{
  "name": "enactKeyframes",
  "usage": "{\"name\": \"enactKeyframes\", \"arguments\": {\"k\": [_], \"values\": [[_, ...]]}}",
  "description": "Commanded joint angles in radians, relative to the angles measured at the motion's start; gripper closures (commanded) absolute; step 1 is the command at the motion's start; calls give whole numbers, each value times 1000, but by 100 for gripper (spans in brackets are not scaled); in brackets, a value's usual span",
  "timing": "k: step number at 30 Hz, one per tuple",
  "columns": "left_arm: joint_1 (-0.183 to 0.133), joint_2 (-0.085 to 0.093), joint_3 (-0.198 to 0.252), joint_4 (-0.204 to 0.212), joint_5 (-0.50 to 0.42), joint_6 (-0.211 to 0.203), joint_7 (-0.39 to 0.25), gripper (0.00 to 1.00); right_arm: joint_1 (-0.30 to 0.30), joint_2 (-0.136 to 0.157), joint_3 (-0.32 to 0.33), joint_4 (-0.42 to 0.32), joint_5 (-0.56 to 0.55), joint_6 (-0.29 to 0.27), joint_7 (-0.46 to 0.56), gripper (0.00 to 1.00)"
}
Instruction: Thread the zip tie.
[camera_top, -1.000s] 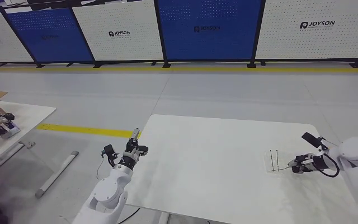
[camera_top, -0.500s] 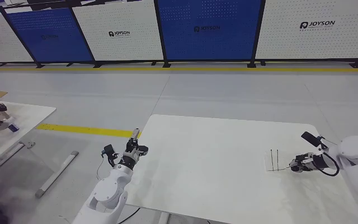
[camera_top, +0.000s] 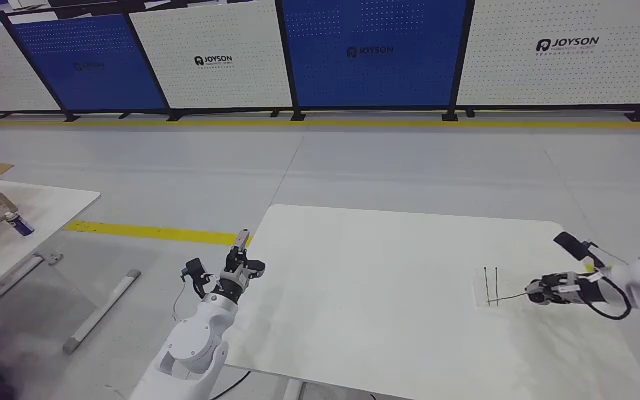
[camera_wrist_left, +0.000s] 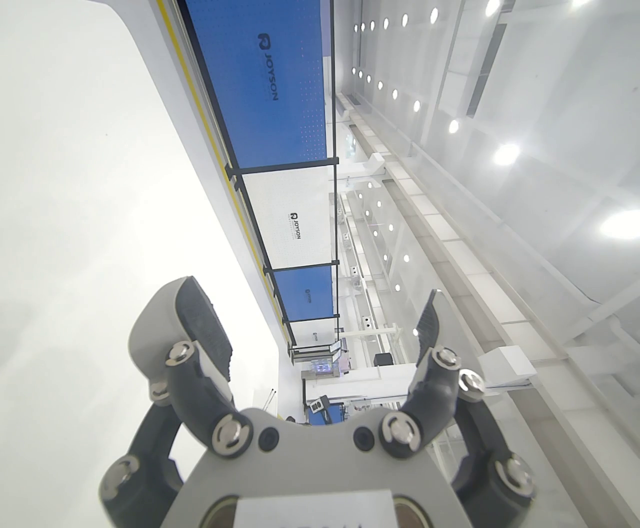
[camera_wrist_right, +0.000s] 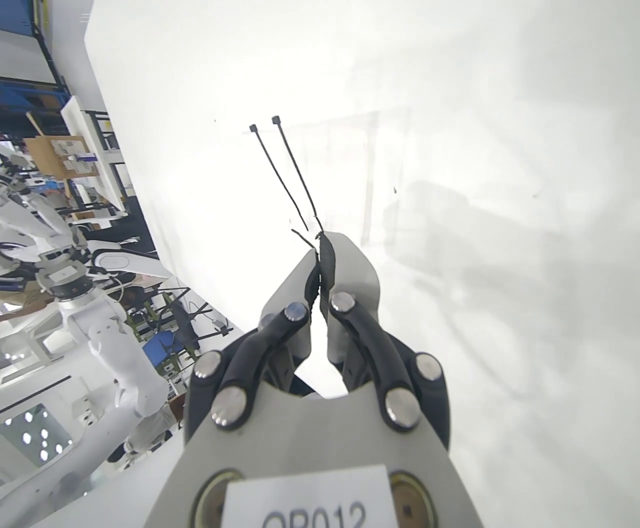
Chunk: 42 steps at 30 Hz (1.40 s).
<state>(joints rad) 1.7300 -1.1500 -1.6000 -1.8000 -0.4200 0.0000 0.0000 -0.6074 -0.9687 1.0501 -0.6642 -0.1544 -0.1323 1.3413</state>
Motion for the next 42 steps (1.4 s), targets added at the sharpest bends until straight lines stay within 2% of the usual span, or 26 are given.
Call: {"name": "enactKeyframes", "arguments": {"k": [1,5,22,25,28,29,32,33,36,42], "values": [[0,0,0,0,0,0,0,0,-25,15,35,-22,35,-32,11,100],[0,0,0,0,0,0,0,0,-106,47,131,-60,169,-92,49,100],[0,0,0,0,0,0,0,0,-113,49,136,-62,176,-95,49,100],[0,0,0,0,0,0,0,0,-139,52,141,-114,167,-110,-21,100],[0,0,0,0,0,0,0,0,-183,60,173,-186,229,-178,-20,100],[0,0,0,0,0,0,0,0,-206,64,186,-232,252,-208,-21,100],[0,0,0,0,0,0,0,0,-273,73,219,-364,295,-208,-31,100],[0,0,0,0,0,0,0,0,-310,76,231,-430,314,-208,-34,100],[0,0,0,0,0,0,0,0,-378,82,242,-546,313,-208,-20,100],[0,0,0,0,0,0,0,0,-389,83,236,-562,285,-208,-25,100]]}}
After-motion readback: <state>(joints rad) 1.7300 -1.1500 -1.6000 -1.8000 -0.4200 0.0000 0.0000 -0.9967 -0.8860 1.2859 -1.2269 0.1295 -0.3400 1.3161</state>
